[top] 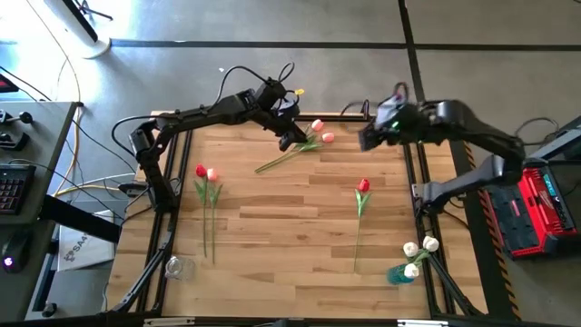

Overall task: Sort flowers into vase by color
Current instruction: Put the right red flower into the top transparent vase

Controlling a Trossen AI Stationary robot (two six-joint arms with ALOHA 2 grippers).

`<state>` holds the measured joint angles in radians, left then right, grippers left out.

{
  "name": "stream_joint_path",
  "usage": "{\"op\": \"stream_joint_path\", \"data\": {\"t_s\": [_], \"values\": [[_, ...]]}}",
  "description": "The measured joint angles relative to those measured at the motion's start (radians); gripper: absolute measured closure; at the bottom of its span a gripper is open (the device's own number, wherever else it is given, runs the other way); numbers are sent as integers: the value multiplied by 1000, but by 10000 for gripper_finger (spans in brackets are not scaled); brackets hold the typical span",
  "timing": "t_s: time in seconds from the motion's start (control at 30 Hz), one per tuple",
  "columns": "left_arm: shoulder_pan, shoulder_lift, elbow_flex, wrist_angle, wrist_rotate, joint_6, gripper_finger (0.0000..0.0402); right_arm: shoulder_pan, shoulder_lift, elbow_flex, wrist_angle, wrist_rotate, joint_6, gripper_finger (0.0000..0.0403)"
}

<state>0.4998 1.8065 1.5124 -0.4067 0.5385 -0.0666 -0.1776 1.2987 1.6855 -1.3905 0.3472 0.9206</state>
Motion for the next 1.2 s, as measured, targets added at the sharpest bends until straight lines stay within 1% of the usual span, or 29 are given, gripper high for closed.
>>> {"op": "stream_joint_path", "data": {"t_s": [0.13, 0.3, 0.5, 0.57, 0.67, 0.8, 0.97, 1.1, 1.2], "values": [[-31, 0, 0, 0, -6, 19, 308, 83, 68, 0, -87, 43, 112, 187], [-74, 0, 0, -1, -50, 53, 308, 164, 131, 0, -126, 44, 209, 187], [-115, -2, 0, -2, -51, 71, 308, 238, 194, 0, -179, 43, 290, 187], [-128, -7, 0, -4, -51, 71, 308, 252, 205, -19, -172, 41, 323, 187], [-143, -21, 0, -21, -51, 77, 308, 269, 205, -91, -140, 7, 371, 187], [-158, -40, 0, -50, -55, 99, 308, 290, 198, -228, -97, -63, 452, 187], [-165, -67, 0, -63, -71, 113, 308, 303, 182, -370, 75, -113, 479, 187], [-165, -79, 0, -101, -110, 124, 308, 288, 181, -496, 188, -138, 507, 187], [-167, -80, 0, -133, -112, 124, 308, 275, 181, -583, 227, -164, 547, 187]]}}
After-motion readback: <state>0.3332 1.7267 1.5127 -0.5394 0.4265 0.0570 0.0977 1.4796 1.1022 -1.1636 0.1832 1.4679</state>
